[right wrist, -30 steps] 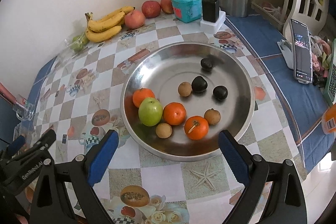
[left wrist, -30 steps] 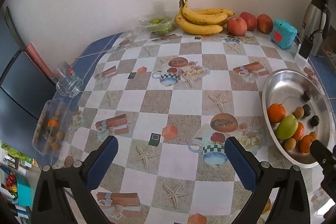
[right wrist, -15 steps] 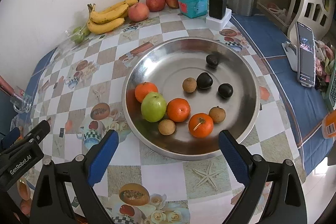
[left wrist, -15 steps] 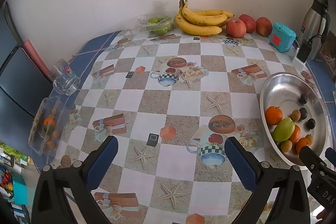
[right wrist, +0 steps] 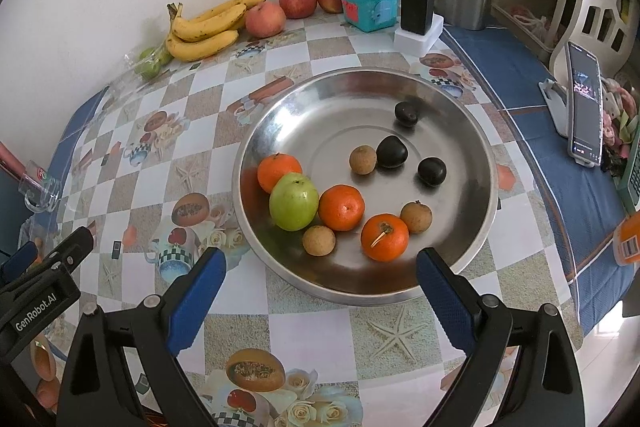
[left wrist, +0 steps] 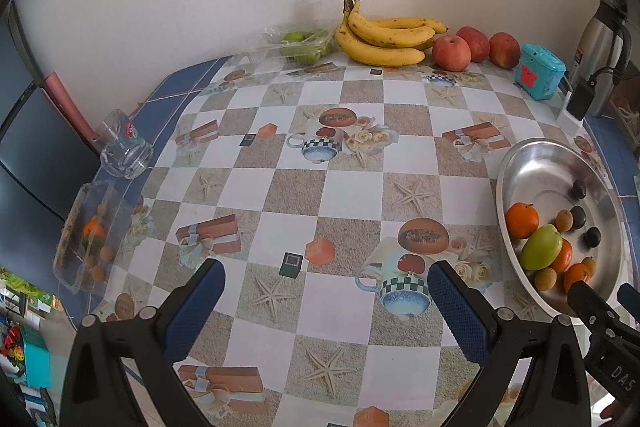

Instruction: Organize fruits

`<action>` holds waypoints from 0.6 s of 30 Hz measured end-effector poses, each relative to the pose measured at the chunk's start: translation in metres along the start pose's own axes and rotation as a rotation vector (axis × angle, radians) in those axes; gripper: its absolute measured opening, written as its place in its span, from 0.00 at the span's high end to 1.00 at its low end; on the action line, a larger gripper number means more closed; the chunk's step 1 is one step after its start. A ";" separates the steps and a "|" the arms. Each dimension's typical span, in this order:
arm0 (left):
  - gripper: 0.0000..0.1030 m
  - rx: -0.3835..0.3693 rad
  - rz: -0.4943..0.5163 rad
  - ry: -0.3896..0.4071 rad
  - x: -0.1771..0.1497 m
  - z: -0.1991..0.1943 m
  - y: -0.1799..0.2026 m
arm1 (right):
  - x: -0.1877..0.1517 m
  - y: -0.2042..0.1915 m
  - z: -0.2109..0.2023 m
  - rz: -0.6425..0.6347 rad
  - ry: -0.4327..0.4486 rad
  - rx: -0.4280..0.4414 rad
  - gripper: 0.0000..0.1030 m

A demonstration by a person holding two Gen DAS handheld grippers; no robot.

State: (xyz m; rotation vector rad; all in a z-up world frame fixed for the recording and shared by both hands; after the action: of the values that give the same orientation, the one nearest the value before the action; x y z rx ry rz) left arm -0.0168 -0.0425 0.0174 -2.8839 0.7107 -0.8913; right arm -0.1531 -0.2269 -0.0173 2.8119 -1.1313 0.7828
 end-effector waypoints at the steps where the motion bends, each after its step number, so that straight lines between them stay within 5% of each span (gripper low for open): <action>1: 0.00 -0.001 -0.001 -0.002 0.000 0.001 0.000 | 0.000 -0.001 0.001 -0.001 -0.001 0.000 0.07; 18: 0.00 -0.002 -0.001 -0.004 0.000 0.001 0.000 | -0.001 -0.002 0.003 -0.012 -0.010 -0.003 0.07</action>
State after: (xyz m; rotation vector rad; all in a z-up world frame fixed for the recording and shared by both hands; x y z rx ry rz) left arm -0.0164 -0.0423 0.0166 -2.8873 0.7099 -0.8855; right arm -0.1507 -0.2257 -0.0199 2.8214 -1.1144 0.7661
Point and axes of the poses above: each gripper's, at about its wrist camera, not at the fingertips, and z roughly the way its jaws point, y to its right, x to its top, the point moved 5 cm from there along z, roughly the way its jaws point, and after that the axes turned 1 degree about z, right-handed, at the moved point
